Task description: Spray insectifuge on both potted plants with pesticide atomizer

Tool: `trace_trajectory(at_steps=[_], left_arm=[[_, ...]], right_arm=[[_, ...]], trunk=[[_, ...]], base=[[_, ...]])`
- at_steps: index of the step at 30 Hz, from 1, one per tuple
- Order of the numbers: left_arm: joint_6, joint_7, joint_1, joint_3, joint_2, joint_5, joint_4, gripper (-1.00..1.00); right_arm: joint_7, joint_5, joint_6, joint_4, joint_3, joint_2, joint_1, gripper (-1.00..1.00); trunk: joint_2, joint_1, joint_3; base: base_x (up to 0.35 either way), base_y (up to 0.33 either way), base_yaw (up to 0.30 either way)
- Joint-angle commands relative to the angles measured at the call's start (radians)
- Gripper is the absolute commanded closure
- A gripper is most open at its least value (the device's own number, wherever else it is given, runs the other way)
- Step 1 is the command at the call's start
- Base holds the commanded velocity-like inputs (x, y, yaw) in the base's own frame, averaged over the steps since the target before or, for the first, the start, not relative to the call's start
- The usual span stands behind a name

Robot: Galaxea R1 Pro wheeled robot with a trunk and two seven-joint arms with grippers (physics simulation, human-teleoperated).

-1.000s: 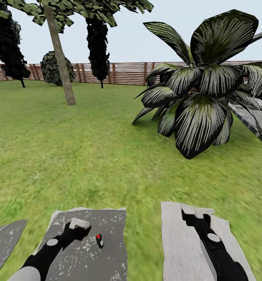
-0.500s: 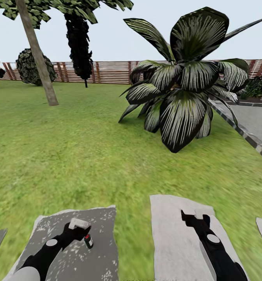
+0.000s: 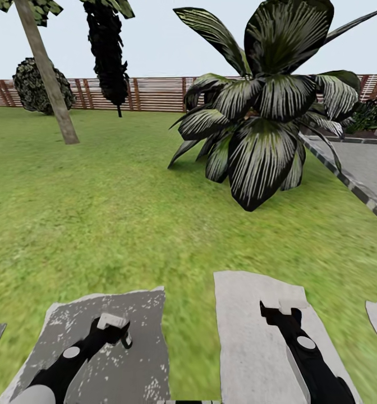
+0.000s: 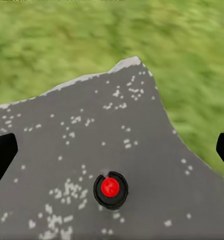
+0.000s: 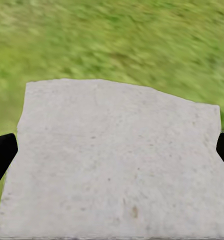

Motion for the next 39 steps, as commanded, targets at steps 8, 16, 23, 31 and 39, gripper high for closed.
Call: trace_trajectory(at_steps=[8,16,23,31,39], left_arm=[[-0.055,0.027,-0.001,0.011,-0.001,-0.009,0.033,-1.00],[-0.059,0.030,0.000,0.011,0.000,-0.009,0.038,-1.00],[-0.059,0.030,0.000,0.011,-0.002,-0.009,0.039,-1.00],[-0.059,0.032,0.000,0.012,-0.003,-0.008,0.039,-1.00],[-0.059,0.053,0.000,0.013,-0.002,-0.007,0.039,-1.00]], right_arm=[[0.000,0.009,0.006,-0.002,-0.001,0.000,0.000,-1.00],[0.000,0.009,0.006,-0.002,-0.001,0.000,0.000,-1.00],[0.000,0.009,0.006,-0.002,-0.001,0.000,0.000,-1.00],[0.000,0.009,0.006,0.000,-0.001,0.000,0.000,-1.00],[0.000,0.009,0.006,0.000,-0.001,0.000,0.000,-1.00]], trunk=[[-0.002,0.003,-0.045],[-0.004,0.007,-0.088],[-0.006,0.010,-0.126],[-0.008,0.014,-0.170],[-0.010,0.017,-0.214]], base=[[0.000,0.000,0.000],[0.000,0.000,0.000],[0.000,0.000,0.000],[0.000,0.000,0.000],[0.000,0.000,0.000]])
